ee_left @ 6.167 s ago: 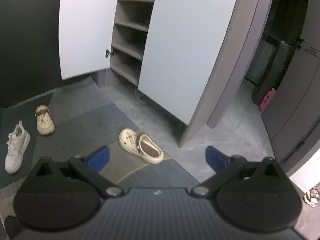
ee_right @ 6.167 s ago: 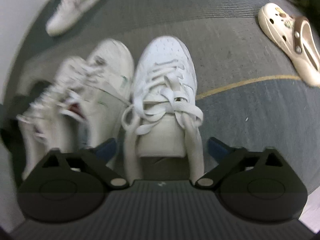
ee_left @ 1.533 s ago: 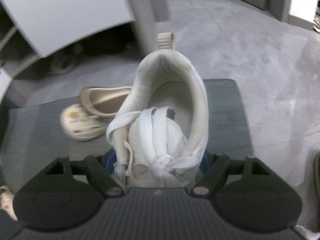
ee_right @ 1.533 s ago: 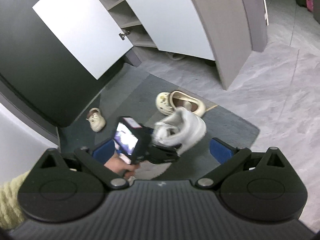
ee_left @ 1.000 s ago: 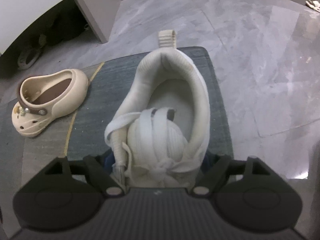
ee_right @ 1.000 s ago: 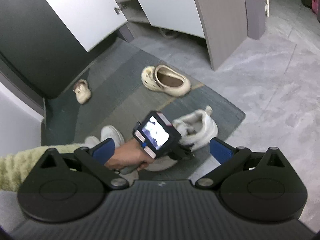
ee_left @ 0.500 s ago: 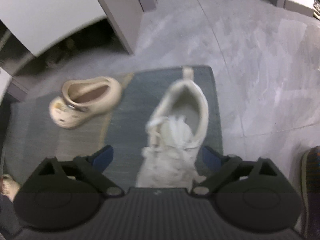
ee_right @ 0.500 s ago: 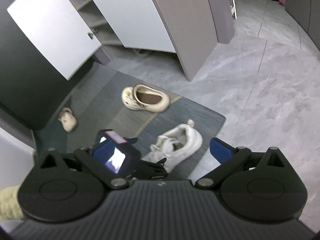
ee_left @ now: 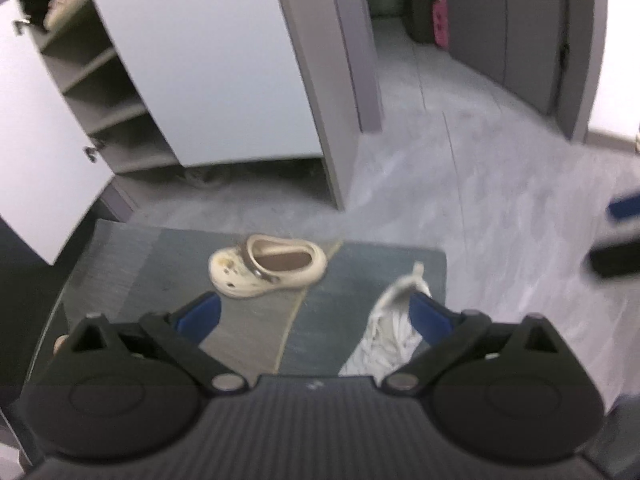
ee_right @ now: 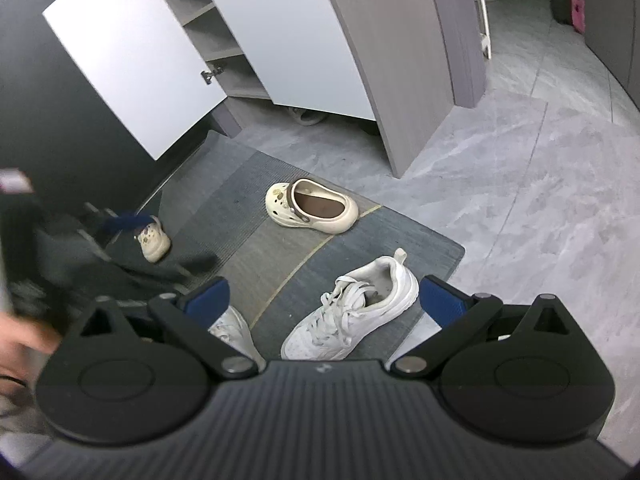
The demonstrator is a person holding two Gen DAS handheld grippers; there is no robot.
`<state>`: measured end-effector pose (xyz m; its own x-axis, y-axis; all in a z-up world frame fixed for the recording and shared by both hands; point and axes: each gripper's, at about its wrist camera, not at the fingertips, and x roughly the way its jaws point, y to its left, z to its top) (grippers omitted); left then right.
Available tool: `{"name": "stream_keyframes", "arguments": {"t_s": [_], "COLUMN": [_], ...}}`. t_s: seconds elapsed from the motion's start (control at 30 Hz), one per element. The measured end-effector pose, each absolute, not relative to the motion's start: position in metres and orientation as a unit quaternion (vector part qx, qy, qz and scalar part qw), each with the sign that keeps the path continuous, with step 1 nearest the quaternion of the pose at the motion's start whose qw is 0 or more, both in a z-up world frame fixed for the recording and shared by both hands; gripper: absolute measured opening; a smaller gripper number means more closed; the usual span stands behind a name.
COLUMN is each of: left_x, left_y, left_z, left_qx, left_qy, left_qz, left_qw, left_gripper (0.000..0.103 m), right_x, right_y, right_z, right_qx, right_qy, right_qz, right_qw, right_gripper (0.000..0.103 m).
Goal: Organize scattered shoes
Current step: 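Open the left tool and move both tools back from the sneaker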
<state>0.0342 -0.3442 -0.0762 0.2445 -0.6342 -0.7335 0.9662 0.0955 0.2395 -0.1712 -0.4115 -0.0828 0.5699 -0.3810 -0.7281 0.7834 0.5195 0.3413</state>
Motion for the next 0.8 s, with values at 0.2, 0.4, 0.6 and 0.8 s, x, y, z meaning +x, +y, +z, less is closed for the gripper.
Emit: {"name": "stream_keyframes", "arguments": {"t_s": [0.2,0.4,0.6,0.8], "left_x": [0.022,0.006,0.017,0.066], "left_y": [-0.341,-0.315,-0.272,-0.239], "left_z": [0.002,0.055,0.04,0.015], "left_qx": [0.317,0.267,0.252,0.244], "left_qy": [0.223,0.239,0.232,0.3], "left_qz": [-0.555,-0.55,-0.525,-0.483], "left_qw": [0.736,0.754,0.779,0.785], "left_gripper": [0.103,0.103,0.103,0.103], "right_x": [-0.163,-0.146,-0.128,-0.121], "right_y": [-0.409,-0.407,-0.405,-0.403], "right_z": [-0.076,-0.073,-0.078,-0.085], "right_qx": [0.32,0.313,0.314,0.313], "right_qy": [0.291,0.296,0.307,0.322], "right_qz": [-0.371,-0.35,-0.339,-0.334], "right_qw": [0.822,0.832,0.832,0.829], "right_gripper": [0.103,0.103,0.103,0.103]}}
